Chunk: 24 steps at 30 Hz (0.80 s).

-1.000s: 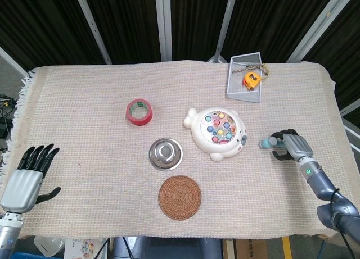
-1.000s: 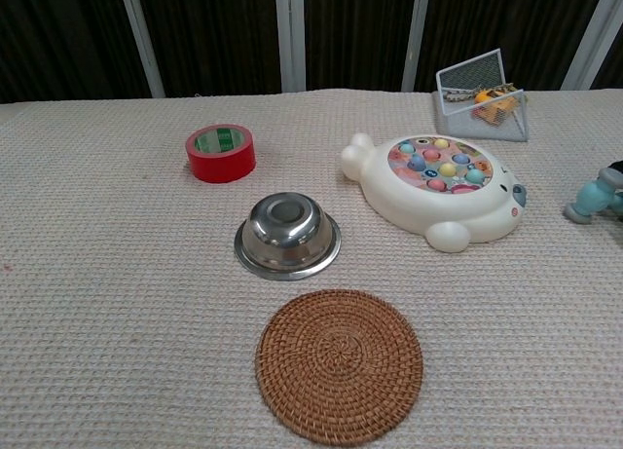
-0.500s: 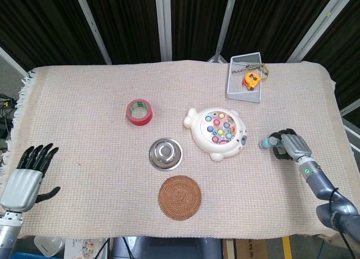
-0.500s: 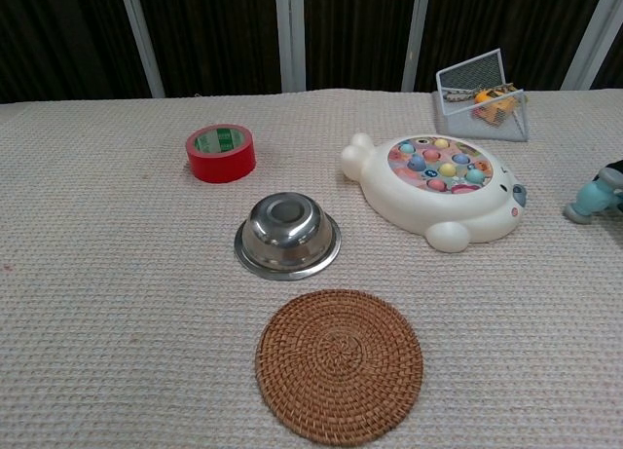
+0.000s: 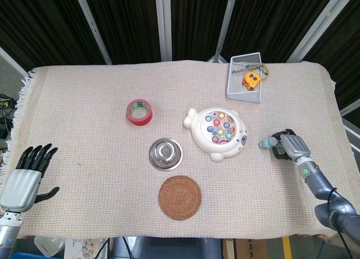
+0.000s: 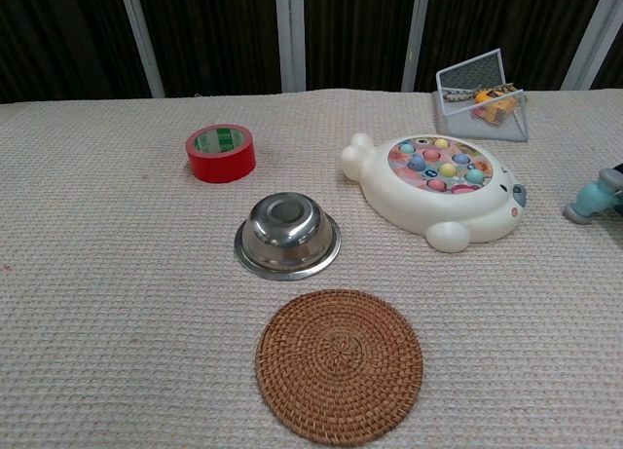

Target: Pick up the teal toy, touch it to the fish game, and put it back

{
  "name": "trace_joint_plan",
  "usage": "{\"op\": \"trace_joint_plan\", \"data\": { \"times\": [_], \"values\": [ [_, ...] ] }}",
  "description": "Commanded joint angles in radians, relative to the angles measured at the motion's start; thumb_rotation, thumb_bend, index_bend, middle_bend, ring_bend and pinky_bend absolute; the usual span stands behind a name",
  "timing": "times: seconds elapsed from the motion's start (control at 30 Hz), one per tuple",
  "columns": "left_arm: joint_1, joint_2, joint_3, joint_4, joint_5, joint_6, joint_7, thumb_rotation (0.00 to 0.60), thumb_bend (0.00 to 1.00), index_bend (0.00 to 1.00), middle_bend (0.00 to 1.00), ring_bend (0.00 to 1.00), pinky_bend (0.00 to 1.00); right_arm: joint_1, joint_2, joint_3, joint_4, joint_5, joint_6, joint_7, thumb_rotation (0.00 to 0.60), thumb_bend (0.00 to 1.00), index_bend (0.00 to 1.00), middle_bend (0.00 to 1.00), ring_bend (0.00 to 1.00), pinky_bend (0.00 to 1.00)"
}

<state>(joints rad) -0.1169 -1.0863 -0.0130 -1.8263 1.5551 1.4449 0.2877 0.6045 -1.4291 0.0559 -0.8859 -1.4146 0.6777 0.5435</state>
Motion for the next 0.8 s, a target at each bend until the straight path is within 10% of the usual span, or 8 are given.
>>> {"op": "trace_joint_plan", "data": {
  "times": [0.03, 0.8],
  "values": [
    [0.001, 0.001, 0.001, -0.001, -0.001, 0.001, 0.000, 0.600, 0.16, 0.09, 0.00, 0.00, 0.00, 0.000, -0.003, -0.002, 0.005, -0.001, 0.002, 0.002, 0.600, 0.60, 0.47, 0.41, 0.20, 0.07],
    [-0.001, 0.001, 0.002, -0.003, -0.001, 0.004, 0.005, 0.600, 0.16, 0.09, 0.00, 0.00, 0.00, -0.003, 0.000, -0.008, 0.007, -0.019, 0.047, 0.023, 0.600, 0.68, 0.67, 0.54, 0.34, 0.16]
  ]
}}
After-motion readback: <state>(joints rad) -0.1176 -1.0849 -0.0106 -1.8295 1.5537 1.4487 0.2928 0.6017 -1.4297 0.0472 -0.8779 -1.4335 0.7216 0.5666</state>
